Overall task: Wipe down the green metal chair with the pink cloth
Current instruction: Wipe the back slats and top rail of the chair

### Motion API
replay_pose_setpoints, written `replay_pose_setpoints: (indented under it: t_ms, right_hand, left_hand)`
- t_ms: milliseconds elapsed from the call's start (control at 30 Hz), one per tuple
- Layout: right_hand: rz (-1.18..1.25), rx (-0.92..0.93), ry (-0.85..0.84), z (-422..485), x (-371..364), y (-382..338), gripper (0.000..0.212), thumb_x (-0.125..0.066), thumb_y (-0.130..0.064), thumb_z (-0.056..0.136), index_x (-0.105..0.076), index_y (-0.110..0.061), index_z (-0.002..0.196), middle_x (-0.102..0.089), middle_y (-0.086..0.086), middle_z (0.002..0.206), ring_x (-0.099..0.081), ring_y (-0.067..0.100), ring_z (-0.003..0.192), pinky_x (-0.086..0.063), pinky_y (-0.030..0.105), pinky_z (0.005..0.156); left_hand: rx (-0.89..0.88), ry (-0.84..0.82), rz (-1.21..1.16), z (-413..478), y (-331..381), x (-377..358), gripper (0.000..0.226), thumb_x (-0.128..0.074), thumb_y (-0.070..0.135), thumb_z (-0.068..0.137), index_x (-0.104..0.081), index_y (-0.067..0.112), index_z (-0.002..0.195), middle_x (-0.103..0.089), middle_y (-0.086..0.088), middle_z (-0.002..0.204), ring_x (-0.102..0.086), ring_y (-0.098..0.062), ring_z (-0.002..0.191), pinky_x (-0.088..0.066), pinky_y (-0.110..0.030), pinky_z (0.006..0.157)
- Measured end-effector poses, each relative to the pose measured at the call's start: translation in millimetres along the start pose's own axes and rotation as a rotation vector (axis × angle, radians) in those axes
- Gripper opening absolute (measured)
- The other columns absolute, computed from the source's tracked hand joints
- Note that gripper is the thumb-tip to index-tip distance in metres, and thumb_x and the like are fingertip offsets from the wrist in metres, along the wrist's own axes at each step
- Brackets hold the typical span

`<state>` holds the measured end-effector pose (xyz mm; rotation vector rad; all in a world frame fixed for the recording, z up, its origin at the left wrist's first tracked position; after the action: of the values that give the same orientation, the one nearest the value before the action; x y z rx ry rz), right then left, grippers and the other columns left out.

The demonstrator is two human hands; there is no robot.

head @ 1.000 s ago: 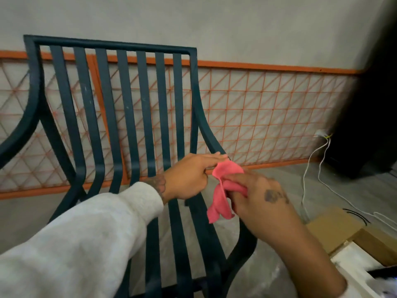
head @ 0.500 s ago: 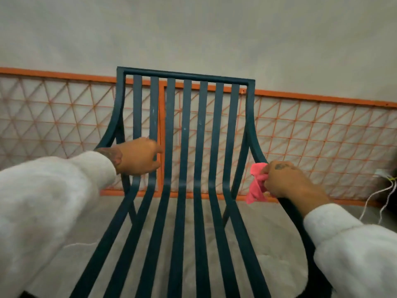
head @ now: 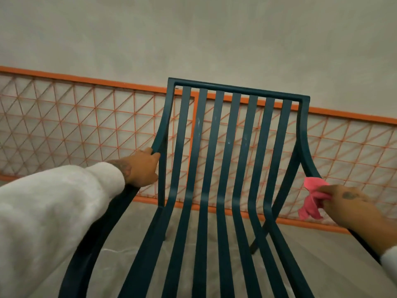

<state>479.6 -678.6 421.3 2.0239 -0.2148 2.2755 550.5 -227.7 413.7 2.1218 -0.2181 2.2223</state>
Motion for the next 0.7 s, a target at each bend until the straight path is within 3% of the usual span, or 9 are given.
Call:
replay_pose_setpoints:
  t_ms: [133, 200, 300, 467, 567, 700]
  right_hand:
    - [0.002, -0.019, 0.031, 21.7, -18.7, 21.5, 0.041, -0.044, -0.01, 0.092, -0.064, -0.039, 0.07, -0.069, -0.015, 0.065, -0.07, 0.008, 0.068, -0.052, 0.026, 0.066]
    - [-0.005, -0.058, 0.04, 21.4, -19.0, 20.0, 0.042, -0.044, -0.009, 0.094, -0.065, -0.033, 0.067, -0.069, -0.015, 0.065, -0.067, 0.004, 0.065, -0.052, 0.025, 0.067]
    - [0.001, -0.123, 0.094, 18.7, -17.4, 19.9, 0.041, -0.049, -0.01, 0.096, -0.062, -0.041, 0.074, -0.069, -0.01, 0.076, -0.065, 0.009, 0.068, -0.057, 0.031, 0.07]
    - [-0.031, -0.18, 0.095, 16.0, -18.6, 16.0, 0.035, -0.047, -0.012, 0.099, -0.061, -0.042, 0.088, -0.065, -0.002, 0.088, -0.061, 0.015, 0.074, -0.058, 0.034, 0.073]
    - [0.026, -0.185, 0.12, 10.1, -17.9, 13.5, 0.035, -0.046, -0.013, 0.1, -0.053, -0.047, 0.091, -0.06, 0.0, 0.092, -0.057, 0.02, 0.079, -0.051, 0.034, 0.072]
    - [0.09, -0.135, 0.092, 49.9, -62.5, 79.9, 0.034, -0.041, -0.03, 0.099, -0.059, -0.054, 0.082, -0.071, -0.013, 0.086, -0.068, 0.011, 0.073, -0.059, 0.037, 0.07]
  left_hand:
    - [-0.046, 0.022, -0.066, 6.5, -6.0, -2.6, 0.078, -0.056, 0.041, 0.093, -0.014, 0.016, 0.155, -0.021, -0.009, 0.154, -0.043, -0.026, 0.13, -0.042, -0.036, 0.107]
    - [-0.057, 0.06, -0.092, 14.2, -8.0, 2.0, 0.08, -0.057, 0.042, 0.093, -0.012, 0.017, 0.155, -0.022, -0.009, 0.153, -0.044, -0.026, 0.129, -0.042, -0.035, 0.106]
    - [-0.048, 0.119, -0.126, 27.1, -10.6, 6.8, 0.08, -0.058, 0.04, 0.093, -0.014, 0.013, 0.154, -0.022, -0.008, 0.153, -0.047, -0.024, 0.125, -0.045, -0.034, 0.104]
    - [-0.027, 0.183, -0.223, 43.0, -12.3, 7.1, 0.063, -0.058, 0.03, 0.092, -0.032, 0.006, 0.144, -0.022, -0.008, 0.151, -0.057, -0.02, 0.093, -0.053, -0.034, 0.088]
    - [-0.023, 0.22, -0.27, 48.7, -14.6, 2.9, 0.061, -0.056, 0.03, 0.092, -0.033, 0.006, 0.143, -0.02, -0.008, 0.153, -0.059, -0.028, 0.105, -0.051, -0.037, 0.093]
    - [-0.03, 0.229, -0.31, 50.9, -18.3, -2.2, 0.068, -0.055, 0.029, 0.092, -0.026, 0.007, 0.149, -0.015, -0.004, 0.157, -0.051, -0.03, 0.123, -0.045, -0.041, 0.103]
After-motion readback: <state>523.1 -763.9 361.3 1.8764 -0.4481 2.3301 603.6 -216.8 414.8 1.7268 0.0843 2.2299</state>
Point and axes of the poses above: each hand's wrist, its own z-axis towards the middle knuckle, its own x-axis out of the back of the hand, y = z × x, the point moved 7 cm from there along z, towards the middle knuckle
